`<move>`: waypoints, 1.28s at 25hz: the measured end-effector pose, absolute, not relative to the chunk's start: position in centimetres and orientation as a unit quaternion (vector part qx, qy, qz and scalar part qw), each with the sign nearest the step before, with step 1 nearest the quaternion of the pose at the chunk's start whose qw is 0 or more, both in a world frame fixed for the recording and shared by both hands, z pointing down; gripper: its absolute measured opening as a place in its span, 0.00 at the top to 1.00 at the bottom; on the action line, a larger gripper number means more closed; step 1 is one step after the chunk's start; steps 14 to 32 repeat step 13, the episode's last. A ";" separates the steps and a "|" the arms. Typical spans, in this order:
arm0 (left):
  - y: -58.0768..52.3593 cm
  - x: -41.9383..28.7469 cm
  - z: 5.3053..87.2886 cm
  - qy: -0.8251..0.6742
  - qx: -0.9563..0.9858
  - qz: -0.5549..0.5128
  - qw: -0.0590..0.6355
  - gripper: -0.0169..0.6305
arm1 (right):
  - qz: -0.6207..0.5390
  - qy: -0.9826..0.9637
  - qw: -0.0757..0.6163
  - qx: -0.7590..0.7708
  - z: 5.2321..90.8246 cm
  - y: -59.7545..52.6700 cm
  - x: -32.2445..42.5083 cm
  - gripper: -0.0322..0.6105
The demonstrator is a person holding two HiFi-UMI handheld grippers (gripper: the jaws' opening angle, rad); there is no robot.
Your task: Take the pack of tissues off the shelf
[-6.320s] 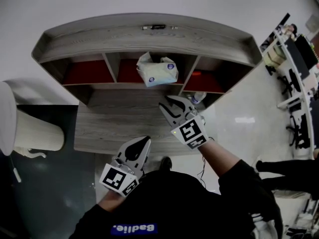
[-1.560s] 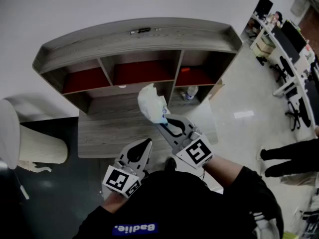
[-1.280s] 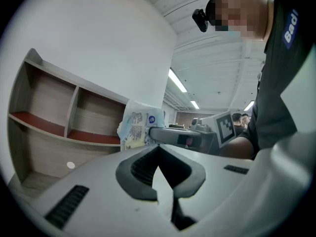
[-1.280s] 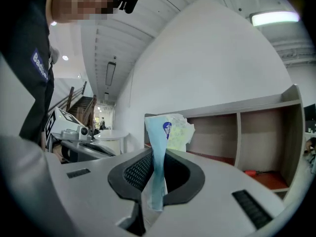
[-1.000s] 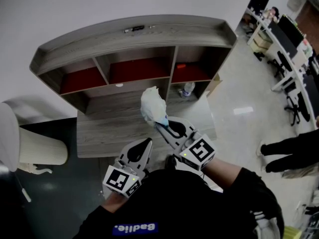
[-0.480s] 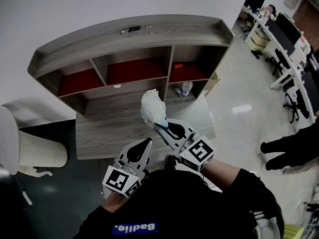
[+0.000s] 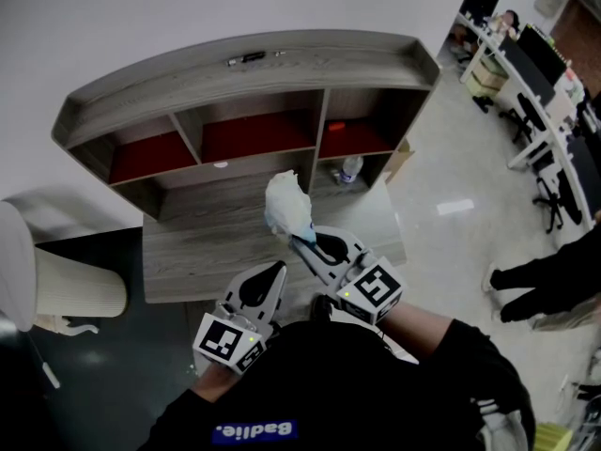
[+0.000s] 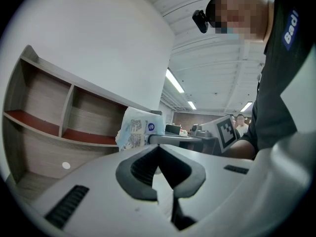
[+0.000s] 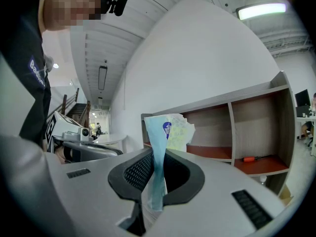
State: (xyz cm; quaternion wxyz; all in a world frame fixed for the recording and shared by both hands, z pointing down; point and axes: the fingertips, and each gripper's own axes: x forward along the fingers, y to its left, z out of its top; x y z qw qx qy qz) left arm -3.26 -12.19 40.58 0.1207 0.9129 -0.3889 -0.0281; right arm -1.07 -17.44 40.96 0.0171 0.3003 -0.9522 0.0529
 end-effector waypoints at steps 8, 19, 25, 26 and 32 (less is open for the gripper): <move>-12.3 -3.3 40.5 -0.389 0.913 -0.029 0.120 0.98 | 0.050 -0.953 0.017 0.299 40.9 -17.5 -1.2 0.86; -12.3 -3.3 40.5 -0.389 0.913 -0.032 0.121 0.98 | 0.052 -0.953 0.018 0.299 40.9 -17.5 -1.2 0.86; -12.3 -3.3 40.5 -0.389 0.913 -0.032 0.121 0.98 | 0.052 -0.953 0.018 0.299 40.9 -17.5 -1.2 0.86; -12.3 -3.3 40.5 -0.389 0.913 -0.032 0.121 0.98 | 0.052 -0.953 0.018 0.299 40.9 -17.5 -1.2 0.86; -12.3 -3.3 40.5 -0.389 0.913 -0.032 0.121 0.98 | 0.052 -0.953 0.018 0.299 40.9 -17.5 -1.2 0.86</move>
